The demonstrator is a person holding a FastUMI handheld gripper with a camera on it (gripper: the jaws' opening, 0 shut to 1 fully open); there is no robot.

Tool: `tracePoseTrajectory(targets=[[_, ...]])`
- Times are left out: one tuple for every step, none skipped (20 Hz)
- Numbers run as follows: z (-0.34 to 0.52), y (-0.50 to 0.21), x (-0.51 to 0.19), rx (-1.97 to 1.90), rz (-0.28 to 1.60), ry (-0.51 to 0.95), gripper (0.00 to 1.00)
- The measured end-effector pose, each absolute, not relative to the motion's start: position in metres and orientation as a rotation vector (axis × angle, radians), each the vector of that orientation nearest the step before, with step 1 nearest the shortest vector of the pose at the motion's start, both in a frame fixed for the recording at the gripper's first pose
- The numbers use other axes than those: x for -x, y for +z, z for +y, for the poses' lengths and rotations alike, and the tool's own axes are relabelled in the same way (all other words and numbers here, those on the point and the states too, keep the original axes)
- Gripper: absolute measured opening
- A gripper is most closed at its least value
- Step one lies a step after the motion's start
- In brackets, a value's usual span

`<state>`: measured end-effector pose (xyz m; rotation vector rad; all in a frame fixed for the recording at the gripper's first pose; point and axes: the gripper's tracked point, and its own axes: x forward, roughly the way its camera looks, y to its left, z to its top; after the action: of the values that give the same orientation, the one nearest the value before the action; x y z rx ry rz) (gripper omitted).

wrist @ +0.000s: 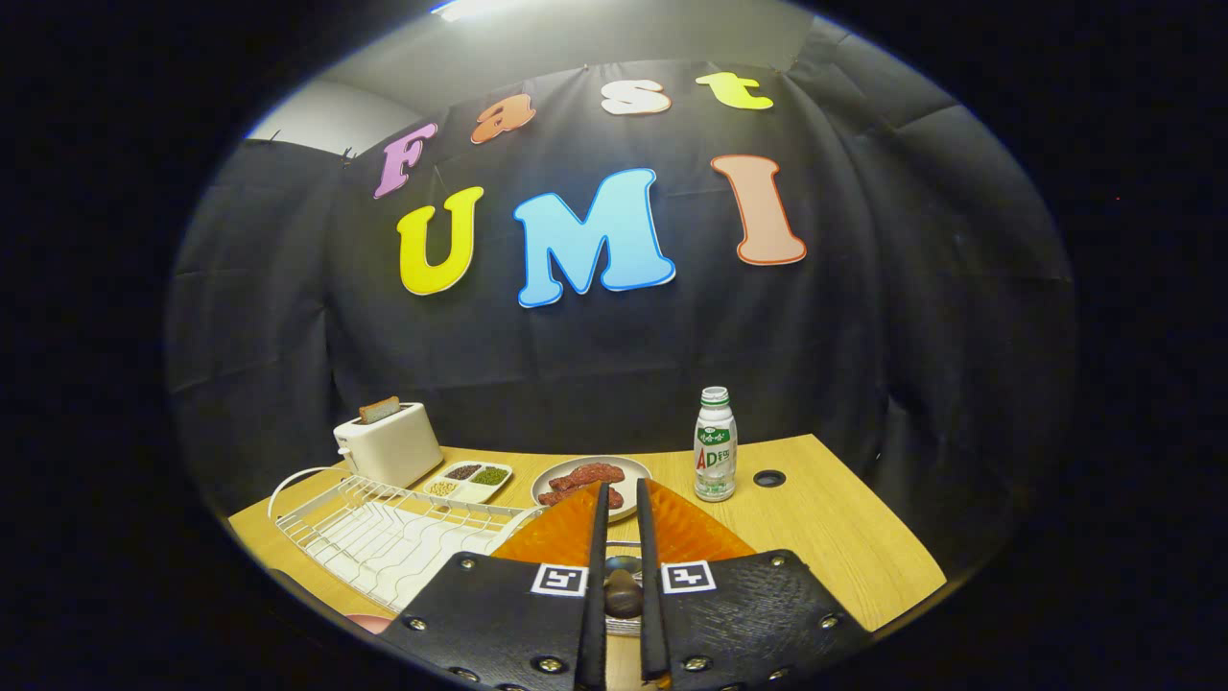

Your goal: Take the plate from the dish rack, then take the spoon from the basket and place it into the plate.

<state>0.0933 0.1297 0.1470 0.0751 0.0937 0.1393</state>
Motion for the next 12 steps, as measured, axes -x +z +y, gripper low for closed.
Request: tracePoseTrajectory(targets=[[0.13, 0.154, -0.085, -0.066, 0.09, 0.138, 0.14], [0.131, 0.162, -0.077, -0.063, 0.081, 0.137, 0.14], [0.134, 0.169, -0.068, -0.059, 0.071, 0.135, 0.14], [0.136, 0.175, -0.06, -0.057, 0.068, 0.136, 0.14], [0.14, 0.179, -0.052, -0.058, 0.065, 0.14, 0.14], [0.144, 0.183, -0.043, -0.062, 0.06, 0.142, 0.14], [0.148, 0.186, -0.035, -0.064, 0.058, 0.144, 0.14], [0.152, 0.189, -0.027, -0.067, 0.06, 0.148, 0.14], [0.157, 0.19, -0.018, -0.073, 0.063, 0.154, 0.14], [0.162, 0.193, -0.01, -0.075, 0.064, 0.163, 0.14], [0.166, 0.192, -0.003, -0.076, 0.072, 0.169, 0.14], [0.173, 0.19, 0.004, -0.072, 0.083, 0.183, 0.14]])
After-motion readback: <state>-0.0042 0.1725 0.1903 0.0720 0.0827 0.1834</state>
